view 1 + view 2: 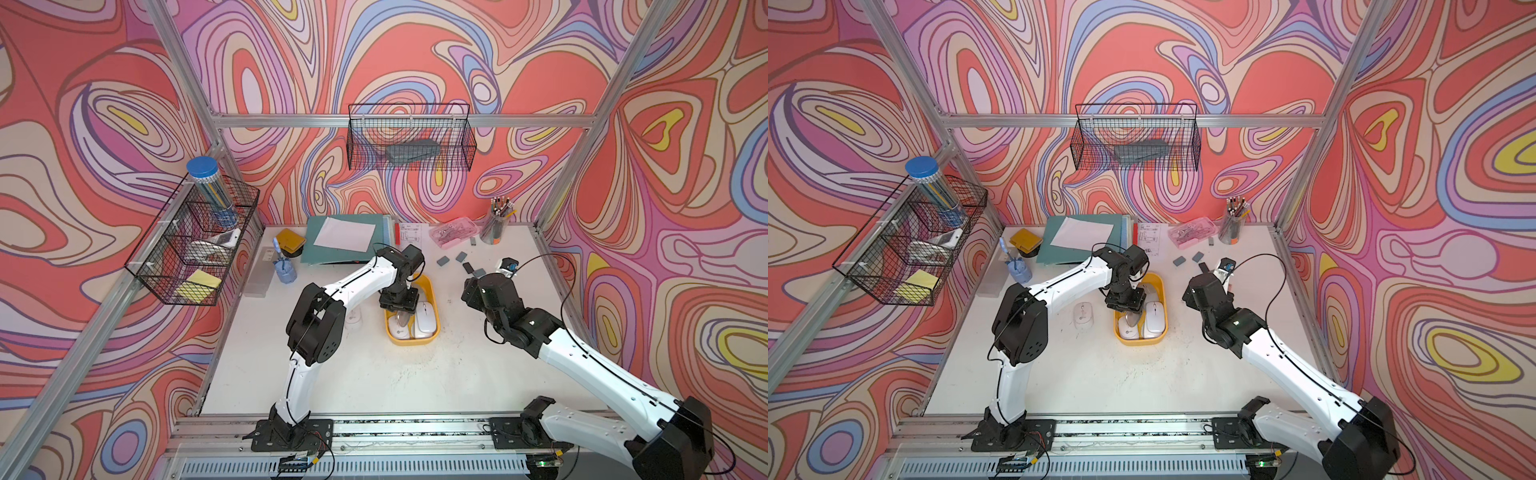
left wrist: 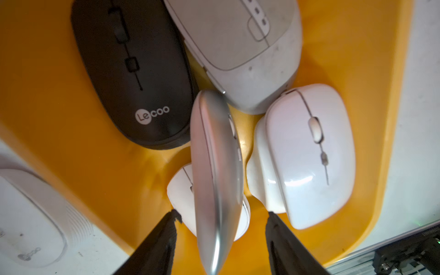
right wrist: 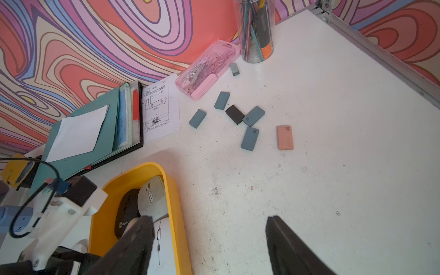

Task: Take out the mouse from the storage box
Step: Adjust the mouse in the storage box.

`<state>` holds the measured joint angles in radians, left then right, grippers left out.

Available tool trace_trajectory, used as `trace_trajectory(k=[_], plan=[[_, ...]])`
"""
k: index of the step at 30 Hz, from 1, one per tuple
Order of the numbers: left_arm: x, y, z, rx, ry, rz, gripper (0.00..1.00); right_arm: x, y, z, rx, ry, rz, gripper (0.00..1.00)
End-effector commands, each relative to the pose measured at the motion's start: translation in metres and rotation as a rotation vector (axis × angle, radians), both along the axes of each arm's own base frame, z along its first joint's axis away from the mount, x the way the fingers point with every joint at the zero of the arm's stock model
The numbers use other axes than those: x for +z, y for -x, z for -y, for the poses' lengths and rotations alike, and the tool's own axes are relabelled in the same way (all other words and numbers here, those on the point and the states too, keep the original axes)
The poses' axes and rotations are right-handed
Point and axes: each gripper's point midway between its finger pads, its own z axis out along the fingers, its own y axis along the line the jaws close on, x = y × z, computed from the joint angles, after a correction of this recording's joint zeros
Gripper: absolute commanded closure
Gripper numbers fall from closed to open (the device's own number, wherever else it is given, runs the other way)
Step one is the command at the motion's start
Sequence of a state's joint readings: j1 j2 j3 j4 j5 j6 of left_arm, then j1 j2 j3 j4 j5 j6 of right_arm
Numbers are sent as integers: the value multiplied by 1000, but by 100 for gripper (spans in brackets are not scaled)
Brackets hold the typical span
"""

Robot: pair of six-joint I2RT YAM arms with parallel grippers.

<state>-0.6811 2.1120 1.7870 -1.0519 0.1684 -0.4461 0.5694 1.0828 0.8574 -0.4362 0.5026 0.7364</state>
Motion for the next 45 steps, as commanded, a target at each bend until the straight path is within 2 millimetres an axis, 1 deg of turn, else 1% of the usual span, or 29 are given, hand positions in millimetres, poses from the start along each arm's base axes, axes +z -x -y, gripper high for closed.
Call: trace_trajectory(k=[1,4,6,7,9,10,14,18,23,26,28,30,33,37,41,45], plan=[[-11,5,3,9,-2,-40,39,0,-1,0,4,-3,8,24],[-15,4,4,17,5,-39,45,-2,-2,0,4,-3,1,24],[-16,4,5,27,11,-37,53,-3,-1,-1,6,-2,-2,24],[-16,4,5,34,13,-35,55,-3,-1,0,6,0,-3,24],[-15,4,7,41,31,-34,71,-3,-2,0,6,1,-4,24],[-15,4,7,46,36,-31,77,-4,-1,0,7,0,-5,24],[-10,2,8,69,58,-9,87,-4,-1,-1,11,1,-7,24],[10,-1,10,76,94,32,89,-2,-1,0,12,7,-3,24],[47,-3,16,68,167,77,89,0,-2,0,14,12,1,24],[67,-9,23,57,220,126,88,-1,-1,0,14,15,0,24],[73,-16,28,57,255,150,87,-2,-1,0,13,15,-3,24],[70,-24,33,74,285,146,87,-2,-1,0,14,16,-6,24],[57,-34,40,125,352,100,88,0,1,2,10,20,-3,24],[44,-48,51,202,486,60,88,5,4,8,-2,37,8,24],[39,-61,65,257,631,32,87,7,6,12,-8,50,14,24],[35,-66,76,274,688,10,86,8,7,14,-12,55,11,24]])
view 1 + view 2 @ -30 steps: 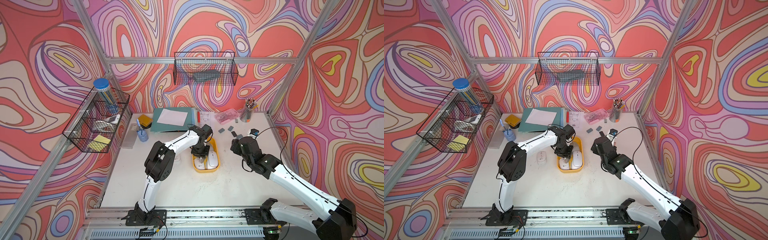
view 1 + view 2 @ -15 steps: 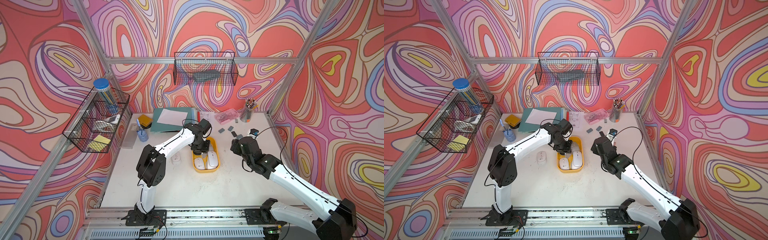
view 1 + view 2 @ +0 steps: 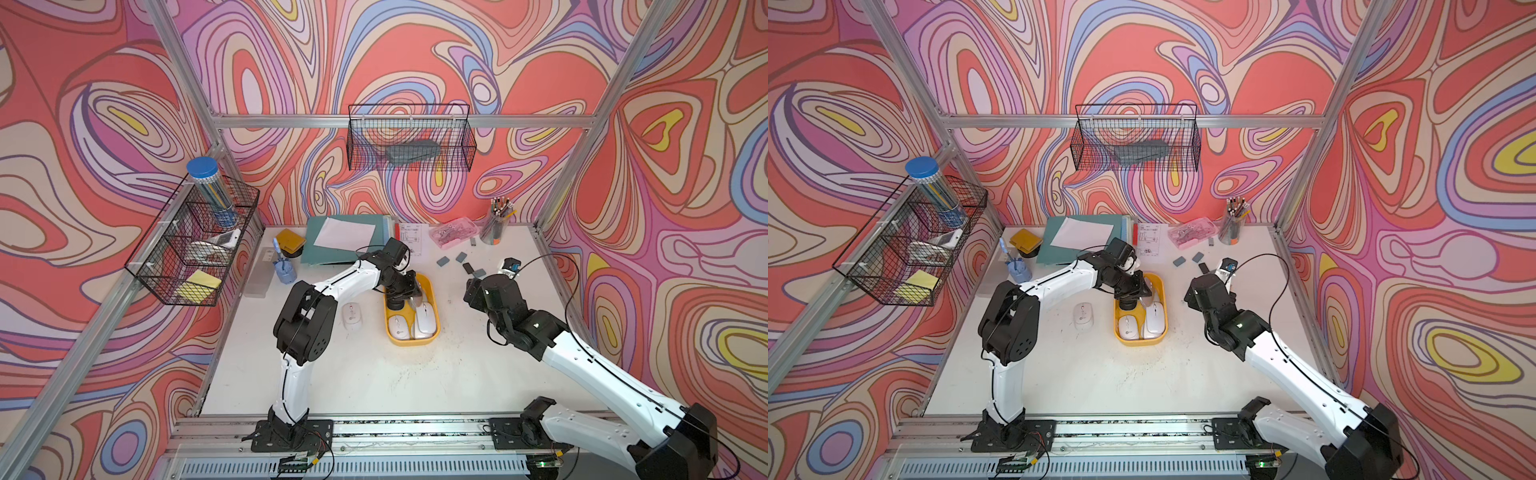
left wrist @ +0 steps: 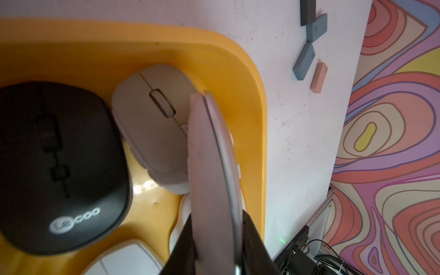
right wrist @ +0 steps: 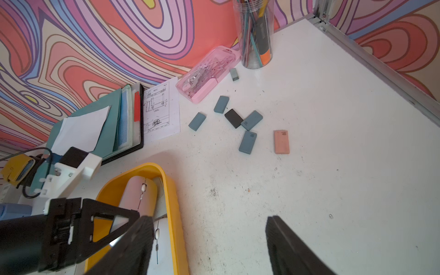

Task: Take out the mouse from the storage box
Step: Adjust the mouse in the storage box.

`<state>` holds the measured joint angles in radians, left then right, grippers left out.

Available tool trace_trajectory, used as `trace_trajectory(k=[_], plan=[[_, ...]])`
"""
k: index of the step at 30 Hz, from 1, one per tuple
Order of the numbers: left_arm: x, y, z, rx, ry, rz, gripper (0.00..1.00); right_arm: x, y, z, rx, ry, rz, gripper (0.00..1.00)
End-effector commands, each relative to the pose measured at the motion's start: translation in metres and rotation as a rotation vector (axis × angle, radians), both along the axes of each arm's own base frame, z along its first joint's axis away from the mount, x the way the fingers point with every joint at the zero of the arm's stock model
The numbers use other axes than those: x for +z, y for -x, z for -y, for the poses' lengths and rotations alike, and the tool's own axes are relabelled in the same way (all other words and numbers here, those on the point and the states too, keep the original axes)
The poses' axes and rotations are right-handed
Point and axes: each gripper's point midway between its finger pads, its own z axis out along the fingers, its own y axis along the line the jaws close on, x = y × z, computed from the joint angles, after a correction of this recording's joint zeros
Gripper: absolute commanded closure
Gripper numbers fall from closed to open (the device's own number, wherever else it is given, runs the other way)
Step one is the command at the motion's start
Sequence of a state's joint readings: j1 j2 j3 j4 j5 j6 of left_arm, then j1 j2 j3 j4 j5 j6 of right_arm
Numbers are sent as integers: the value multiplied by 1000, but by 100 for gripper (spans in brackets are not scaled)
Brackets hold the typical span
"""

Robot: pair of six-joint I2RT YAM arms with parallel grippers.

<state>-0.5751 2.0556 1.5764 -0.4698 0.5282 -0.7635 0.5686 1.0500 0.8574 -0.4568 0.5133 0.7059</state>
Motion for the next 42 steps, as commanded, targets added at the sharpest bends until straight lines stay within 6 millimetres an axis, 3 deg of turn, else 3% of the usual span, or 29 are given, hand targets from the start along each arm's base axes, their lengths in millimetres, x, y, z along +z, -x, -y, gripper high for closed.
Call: trace_trajectory(k=[1,4,11,15,20,24,29,34,42], plan=[[14,-10,26,1,151,20,86,1,3,8,-19,30,-1,24],[7,-10,28,2,159,1,83,1,4,10,-21,30,0,24],[-21,3,10,7,69,-55,49,0,4,8,-15,27,-2,24],[-32,11,4,-15,36,-82,37,1,3,6,-10,17,3,24],[-29,11,-13,-10,-67,-45,35,1,3,5,-4,13,1,24],[-6,9,-31,7,-153,14,34,0,5,5,2,7,-1,24],[33,12,-31,-50,-261,111,34,-3,5,2,13,-1,0,24],[43,17,-39,-35,-360,90,38,-5,5,0,27,-2,-8,24],[28,74,-31,-128,-523,10,40,0,8,6,33,35,6,23]])
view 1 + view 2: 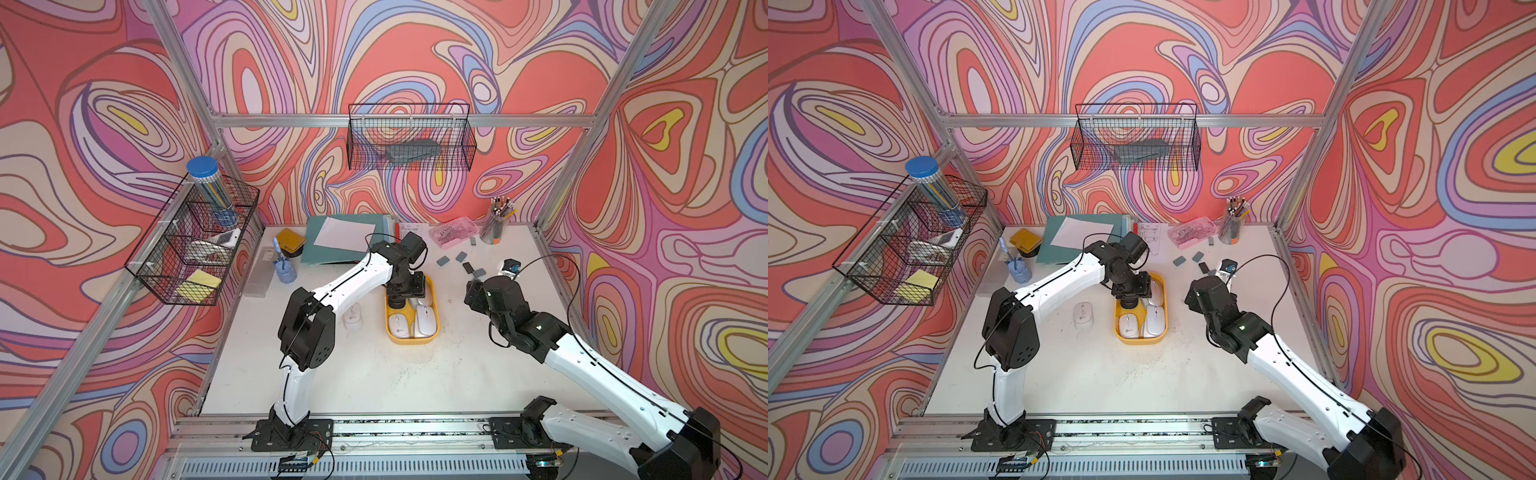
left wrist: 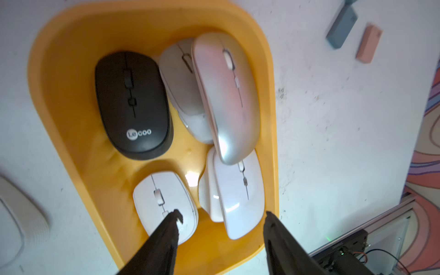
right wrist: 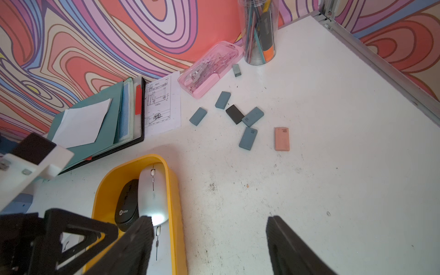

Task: Take out the mouse from the storage box
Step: Adjust the mouse in the storage box.

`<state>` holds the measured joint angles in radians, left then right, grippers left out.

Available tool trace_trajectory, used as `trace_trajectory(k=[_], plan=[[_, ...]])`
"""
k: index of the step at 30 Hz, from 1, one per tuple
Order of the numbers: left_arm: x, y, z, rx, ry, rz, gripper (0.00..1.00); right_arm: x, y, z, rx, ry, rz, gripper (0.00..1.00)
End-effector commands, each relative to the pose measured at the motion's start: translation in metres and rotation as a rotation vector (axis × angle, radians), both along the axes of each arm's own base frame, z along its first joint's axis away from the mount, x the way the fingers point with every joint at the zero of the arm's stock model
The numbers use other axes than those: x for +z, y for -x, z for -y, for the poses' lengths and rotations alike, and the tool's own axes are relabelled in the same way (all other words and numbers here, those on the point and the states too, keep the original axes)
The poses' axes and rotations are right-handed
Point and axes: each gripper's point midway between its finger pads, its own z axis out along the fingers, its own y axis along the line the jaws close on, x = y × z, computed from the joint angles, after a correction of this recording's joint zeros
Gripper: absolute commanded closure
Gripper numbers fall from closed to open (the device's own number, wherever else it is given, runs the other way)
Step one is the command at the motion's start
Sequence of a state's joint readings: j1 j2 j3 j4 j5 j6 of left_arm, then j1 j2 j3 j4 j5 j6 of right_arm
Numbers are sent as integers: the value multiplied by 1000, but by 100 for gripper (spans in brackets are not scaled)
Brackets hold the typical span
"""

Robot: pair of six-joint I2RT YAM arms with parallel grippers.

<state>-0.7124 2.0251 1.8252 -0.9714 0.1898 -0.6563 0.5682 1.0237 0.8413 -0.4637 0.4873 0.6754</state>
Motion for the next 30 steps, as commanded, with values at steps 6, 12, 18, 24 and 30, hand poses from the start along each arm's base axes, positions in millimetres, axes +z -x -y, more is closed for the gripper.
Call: trace_trajectory(k=[6,12,18,24,30], plan=[[-25,48,0,-6,-152,-76,39,1,5,9,3,36,17,22],[-51,56,12,22,-178,-107,38,1,11,15,-6,49,25,21],[-58,48,31,38,-111,-96,35,1,16,21,-15,67,29,19],[-63,43,40,51,-74,-85,35,-2,19,25,-20,78,27,17],[-75,37,26,42,-167,-57,36,-3,21,28,-25,87,28,17]])
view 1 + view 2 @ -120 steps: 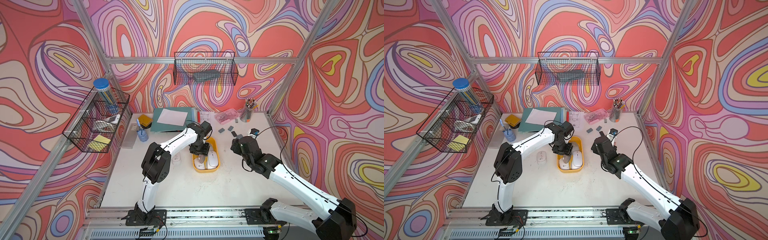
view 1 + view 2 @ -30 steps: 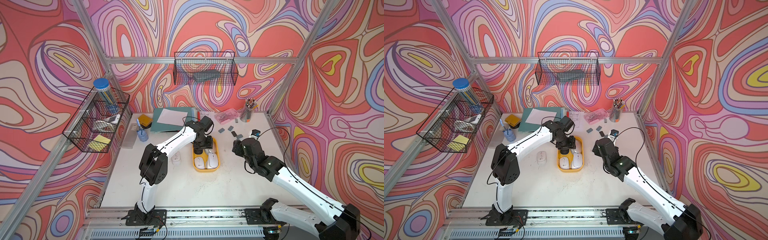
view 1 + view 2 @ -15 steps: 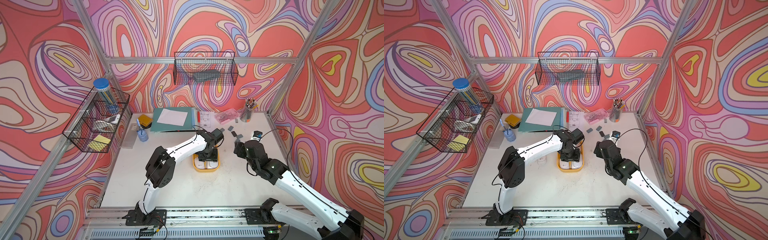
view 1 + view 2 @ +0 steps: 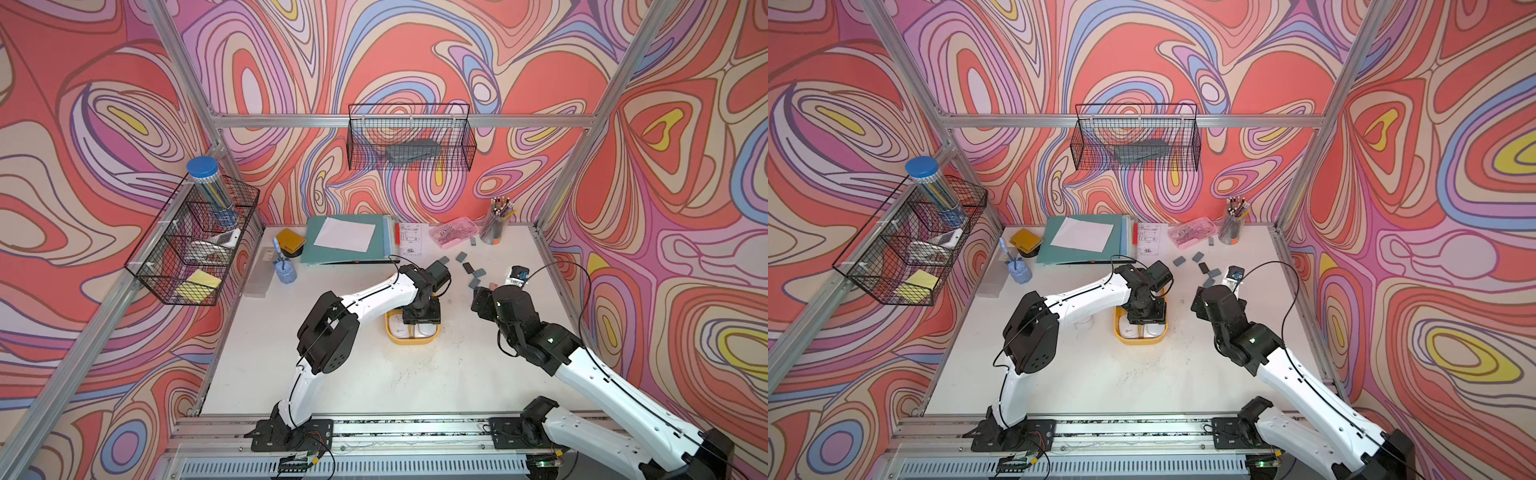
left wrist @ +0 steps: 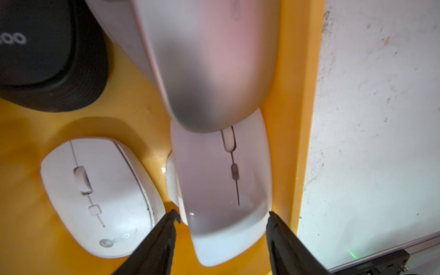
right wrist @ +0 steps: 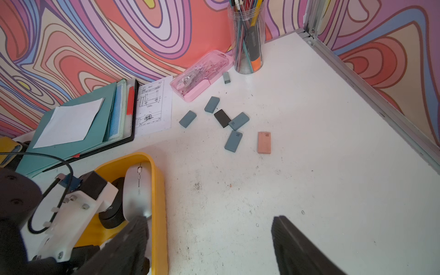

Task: Take out the mouse from the storage box
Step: Adjust the mouse in the storage box.

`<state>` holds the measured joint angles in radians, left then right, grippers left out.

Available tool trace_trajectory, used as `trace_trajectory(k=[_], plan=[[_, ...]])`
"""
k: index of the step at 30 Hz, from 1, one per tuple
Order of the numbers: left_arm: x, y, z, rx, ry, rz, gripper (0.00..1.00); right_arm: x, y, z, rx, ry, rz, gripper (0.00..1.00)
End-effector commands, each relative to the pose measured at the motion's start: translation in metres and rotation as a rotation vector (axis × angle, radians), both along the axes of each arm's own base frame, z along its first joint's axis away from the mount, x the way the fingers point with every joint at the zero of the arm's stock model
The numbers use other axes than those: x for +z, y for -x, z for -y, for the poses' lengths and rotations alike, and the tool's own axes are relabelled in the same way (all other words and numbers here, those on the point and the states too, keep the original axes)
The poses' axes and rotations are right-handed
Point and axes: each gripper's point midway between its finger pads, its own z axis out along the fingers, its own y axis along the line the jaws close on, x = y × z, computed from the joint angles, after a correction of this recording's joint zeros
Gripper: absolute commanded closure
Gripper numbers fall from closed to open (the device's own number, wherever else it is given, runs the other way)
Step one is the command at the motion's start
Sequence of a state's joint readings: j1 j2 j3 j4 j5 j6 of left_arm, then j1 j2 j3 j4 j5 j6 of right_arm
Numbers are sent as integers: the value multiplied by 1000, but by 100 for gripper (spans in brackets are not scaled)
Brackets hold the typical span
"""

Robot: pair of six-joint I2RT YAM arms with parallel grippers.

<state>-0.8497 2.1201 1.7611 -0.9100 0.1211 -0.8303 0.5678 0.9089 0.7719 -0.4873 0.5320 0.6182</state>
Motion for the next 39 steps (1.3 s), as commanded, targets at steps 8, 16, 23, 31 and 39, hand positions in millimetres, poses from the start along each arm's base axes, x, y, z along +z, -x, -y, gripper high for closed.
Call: trace_trajectory(k=[8,16,23,31,39], plan=[[-20,-10,-18,-37,-145,32,42,-5,5,11,-23,45,-6,16],[-10,-8,-30,-31,-62,66,58,-4,7,14,-27,53,0,16],[-11,-2,-52,-23,-83,52,60,-5,6,11,-18,47,-5,16],[-13,-5,-73,-5,-88,52,44,-8,3,8,-9,43,-16,16],[37,-14,-66,-80,-40,138,29,-9,2,7,-11,42,-19,16]])
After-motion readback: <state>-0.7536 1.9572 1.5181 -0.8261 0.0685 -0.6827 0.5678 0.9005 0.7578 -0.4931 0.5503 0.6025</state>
